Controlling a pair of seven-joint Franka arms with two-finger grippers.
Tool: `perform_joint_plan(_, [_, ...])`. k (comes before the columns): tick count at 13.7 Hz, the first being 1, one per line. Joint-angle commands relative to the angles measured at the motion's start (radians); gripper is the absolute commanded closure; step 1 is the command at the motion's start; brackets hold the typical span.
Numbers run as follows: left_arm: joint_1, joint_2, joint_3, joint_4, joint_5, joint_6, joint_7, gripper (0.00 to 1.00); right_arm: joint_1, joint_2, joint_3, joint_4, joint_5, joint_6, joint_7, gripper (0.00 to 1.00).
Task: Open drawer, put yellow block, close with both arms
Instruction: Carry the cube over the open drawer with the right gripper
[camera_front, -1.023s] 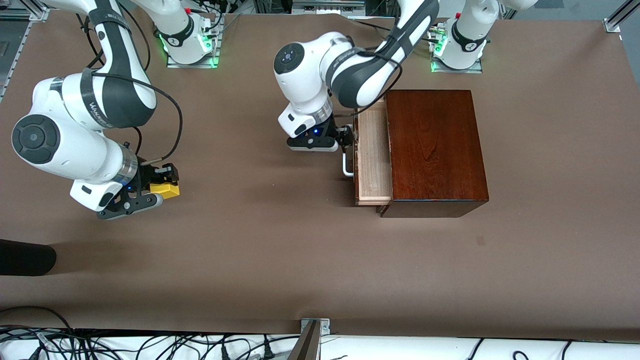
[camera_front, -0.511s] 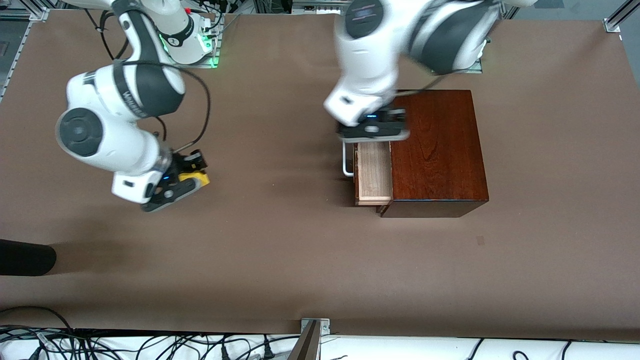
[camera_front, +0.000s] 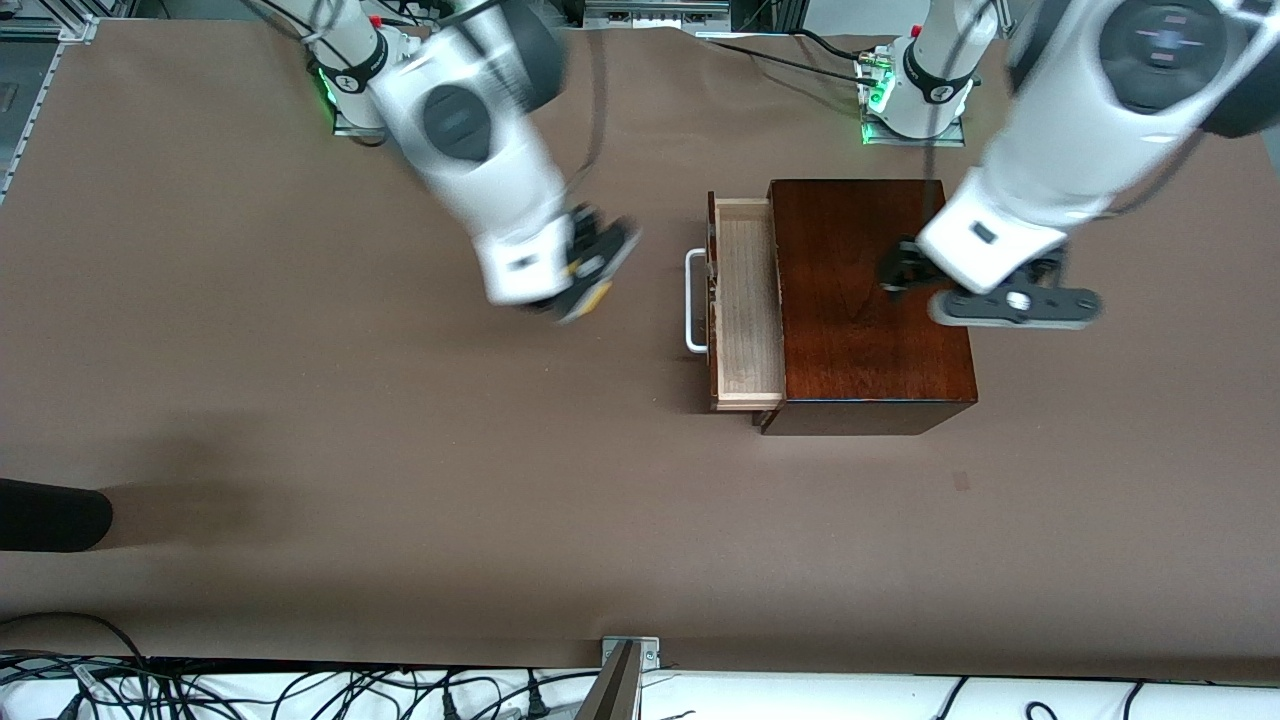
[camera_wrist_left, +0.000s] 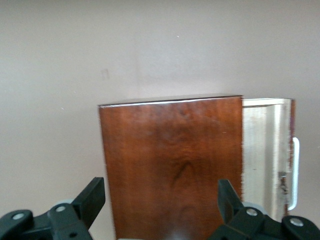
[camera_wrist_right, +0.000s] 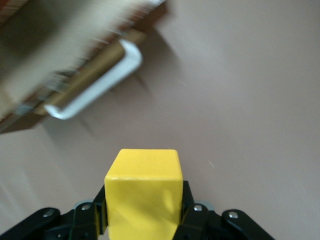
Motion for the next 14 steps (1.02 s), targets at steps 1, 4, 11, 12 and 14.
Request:
perform_joint_plan(1, [0.029, -0.102, 0.062, -0.097, -0.081, 0.005, 0.095, 0.0, 0.19, 0.145, -0.009, 0.188, -0.126, -0.005, -0.021, 1.0])
perform_joint_plan(4, [0.124, -0.233, 0.084, -0.288, -0.1, 0.129, 0.191, 0.0, 0.325, 0.29, -0.011, 0.385, -0.264, -0.043, -0.041, 1.0])
perform_joint_plan(11, [0.17, -0.272, 0.083, -0.41, -0.086, 0.238, 0.193, 0.0, 0.356, 0.399, -0.013, 0.418, -0.321, 0.041, -0.223, 1.0])
perform_joint_plan(12, [0.17, -0.267, 0.083, -0.406, -0.085, 0.24, 0.196, 0.0, 0.355, 0.406, -0.013, 0.413, -0.326, 0.041, -0.225, 1.0])
perform_joint_plan(14, [0.17, -0.27, 0.083, -0.406, -0.085, 0.229, 0.195, 0.0, 0.356, 0.425, -0.013, 0.411, -0.33, 0.037, -0.225, 1.0])
